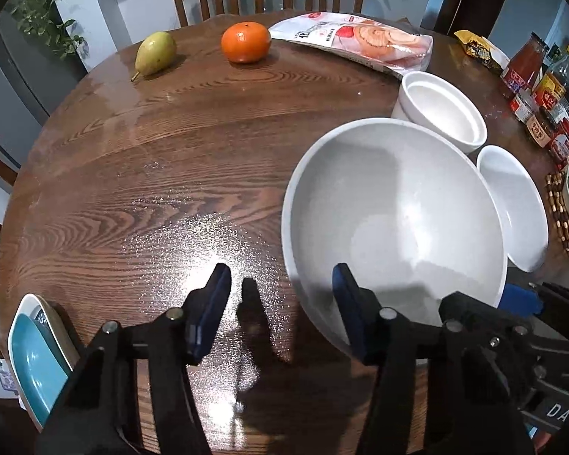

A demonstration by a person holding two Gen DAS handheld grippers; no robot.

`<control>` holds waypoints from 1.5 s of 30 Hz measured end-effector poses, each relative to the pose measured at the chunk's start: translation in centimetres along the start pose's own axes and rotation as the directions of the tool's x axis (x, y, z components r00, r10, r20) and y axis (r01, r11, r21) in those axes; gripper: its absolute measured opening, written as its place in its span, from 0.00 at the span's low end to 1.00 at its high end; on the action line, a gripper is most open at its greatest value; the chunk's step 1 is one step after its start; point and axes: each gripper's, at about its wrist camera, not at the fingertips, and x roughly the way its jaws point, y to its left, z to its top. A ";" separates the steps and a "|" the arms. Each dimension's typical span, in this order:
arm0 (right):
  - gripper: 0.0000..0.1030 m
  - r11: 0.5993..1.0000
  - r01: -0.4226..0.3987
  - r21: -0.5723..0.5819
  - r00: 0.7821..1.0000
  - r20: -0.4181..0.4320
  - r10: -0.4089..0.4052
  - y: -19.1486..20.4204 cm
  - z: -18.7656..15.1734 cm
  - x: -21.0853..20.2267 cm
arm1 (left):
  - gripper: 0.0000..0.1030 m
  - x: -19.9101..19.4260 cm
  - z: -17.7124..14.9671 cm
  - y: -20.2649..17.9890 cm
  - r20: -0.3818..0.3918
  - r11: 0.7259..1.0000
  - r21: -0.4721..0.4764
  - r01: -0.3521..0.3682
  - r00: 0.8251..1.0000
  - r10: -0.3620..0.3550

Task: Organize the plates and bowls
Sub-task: 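Close both grippers on the rim of the large white bowl, then carry the large white bowl with both grippers beside the plate stack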

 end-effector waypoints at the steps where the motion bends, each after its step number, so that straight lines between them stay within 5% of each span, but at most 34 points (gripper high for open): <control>1: 0.44 1.000 0.006 -0.007 1.000 0.002 -0.006 0.1 0.0 0.0 | 0.49 0.0 0.0 0.0 0.000 1.000 0.003 0.002 1.000 -0.002; 5: 0.32 1.000 0.009 -0.015 1.000 0.007 -0.009 0.2 0.2 0.2 | 0.30 0.0 -0.1 -0.3 -0.001 1.000 0.013 0.005 1.000 -0.005; 10: 0.20 0.999 0.028 -0.046 0.999 0.020 -0.027 0.6 0.3 0.2 | 0.26 0.1 -0.2 -0.3 -0.003 1.000 0.013 0.005 1.000 -0.005; 22: 0.18 0.993 0.023 -0.113 0.999 0.037 -0.019 2.4 0.3 -0.3 | 0.25 -2.4 -1.0 0.8 0.058 0.999 -0.026 -0.023 0.998 0.025; 45: 0.18 0.931 0.002 -0.364 1.000 0.003 -0.001 10.9 -0.7 0.3 | 0.25 -6.3 -6.1 7.1 0.084 0.964 -0.259 -0.067 0.992 0.091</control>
